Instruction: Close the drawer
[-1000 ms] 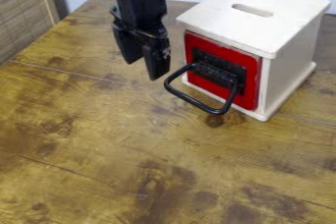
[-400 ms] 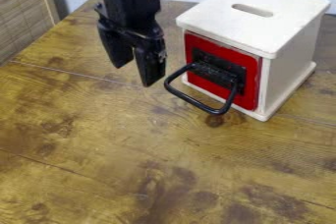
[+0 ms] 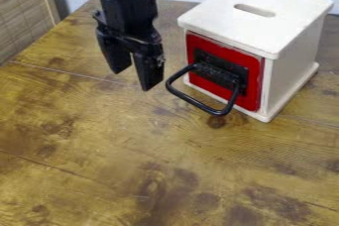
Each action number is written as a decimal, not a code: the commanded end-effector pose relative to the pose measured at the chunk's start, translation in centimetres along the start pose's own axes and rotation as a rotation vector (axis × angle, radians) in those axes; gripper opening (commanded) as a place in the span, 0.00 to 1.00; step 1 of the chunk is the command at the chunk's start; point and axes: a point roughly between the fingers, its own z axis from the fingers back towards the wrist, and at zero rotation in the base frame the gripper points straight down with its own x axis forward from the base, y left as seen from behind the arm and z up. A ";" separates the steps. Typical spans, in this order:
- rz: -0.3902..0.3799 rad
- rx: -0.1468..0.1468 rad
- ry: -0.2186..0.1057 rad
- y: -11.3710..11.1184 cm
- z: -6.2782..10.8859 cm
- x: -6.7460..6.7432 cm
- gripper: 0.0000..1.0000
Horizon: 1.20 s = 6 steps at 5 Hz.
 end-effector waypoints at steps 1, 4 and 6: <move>0.008 0.034 -0.073 1.4 3.0 1.6 1.00; 0.125 0.061 -0.104 0.9 4.1 -0.2 1.00; 0.173 0.043 -0.084 1.0 3.7 0.9 1.00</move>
